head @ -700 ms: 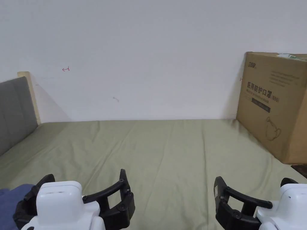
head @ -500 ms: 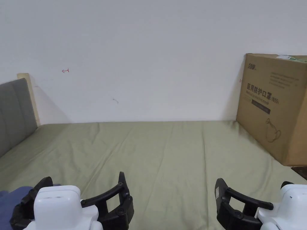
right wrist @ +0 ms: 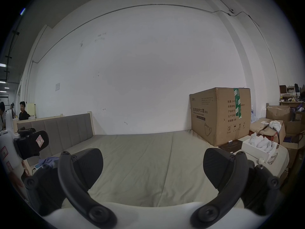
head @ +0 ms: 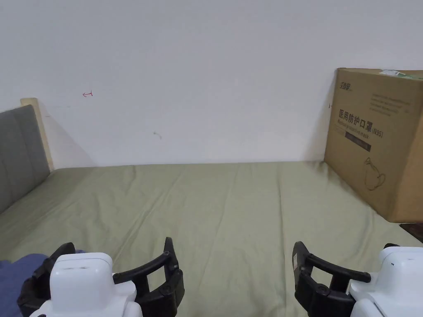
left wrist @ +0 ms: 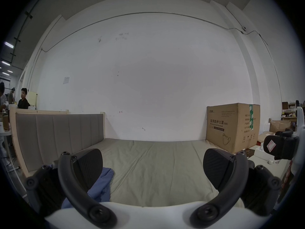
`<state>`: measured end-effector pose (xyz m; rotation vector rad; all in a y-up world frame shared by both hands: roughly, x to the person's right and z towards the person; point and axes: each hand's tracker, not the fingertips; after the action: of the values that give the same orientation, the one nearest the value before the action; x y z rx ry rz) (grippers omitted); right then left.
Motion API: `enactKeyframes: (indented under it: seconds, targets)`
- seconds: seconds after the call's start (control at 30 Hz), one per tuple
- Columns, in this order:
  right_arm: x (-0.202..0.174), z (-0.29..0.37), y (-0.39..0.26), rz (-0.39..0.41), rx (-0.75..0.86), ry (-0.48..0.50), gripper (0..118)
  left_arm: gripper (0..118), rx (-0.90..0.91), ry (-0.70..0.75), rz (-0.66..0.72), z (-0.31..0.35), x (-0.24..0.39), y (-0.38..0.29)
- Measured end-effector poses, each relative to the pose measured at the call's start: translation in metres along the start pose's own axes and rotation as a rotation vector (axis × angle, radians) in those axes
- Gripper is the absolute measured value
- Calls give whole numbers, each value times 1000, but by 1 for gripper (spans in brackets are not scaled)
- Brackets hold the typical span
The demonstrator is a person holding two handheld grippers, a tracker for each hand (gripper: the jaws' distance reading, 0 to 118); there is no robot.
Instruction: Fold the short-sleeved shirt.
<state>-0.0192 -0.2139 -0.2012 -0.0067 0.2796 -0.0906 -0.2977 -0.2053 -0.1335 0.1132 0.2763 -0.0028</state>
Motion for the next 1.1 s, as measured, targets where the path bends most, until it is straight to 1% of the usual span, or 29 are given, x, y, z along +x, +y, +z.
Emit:
enactKeyframes:
  seconds: [0.27, 0.4, 0.53, 0.77, 0.9, 0.93, 0.97, 1.0, 1.03, 1.1]
  targets:
    - [0, -1, 1, -1, 1, -7, 118, 118, -19, -52, 8, -1, 7, 5]
    - [0, 0, 1, 5, 3, -9, 118, 118, -26, -52, 7, -5, -7, -6]
    - [-1, 1, 1, 11, 7, -10, 118, 118, -19, -45, -24, -5, -5, -10]
    - [-2, 1, 1, 18, 10, -8, 118, 118, -14, -52, -30, -3, -3, -10]
    - [-2, 2, 2, 9, 16, -2, 118, 118, -6, -41, -44, -2, -1, -9]
    - [0, 3, 2, -20, 37, -1, 118, 118, 4, -25, -60, -3, 0, -8]
    - [7, 2, 1, -126, 60, -23, 118, 118, 47, -4, -144, -4, 3, -5]
    - [19, 0, -1, -313, 64, -55, 118, 118, 97, 16, -286, -4, 8, -4]
    - [35, -2, -6, -562, 38, -89, 118, 118, 171, 44, -534, -4, 17, -5]
    - [75, -9, -34, -1226, -80, -162, 118, 118, 297, 44, -1234, -4, 39, -21]
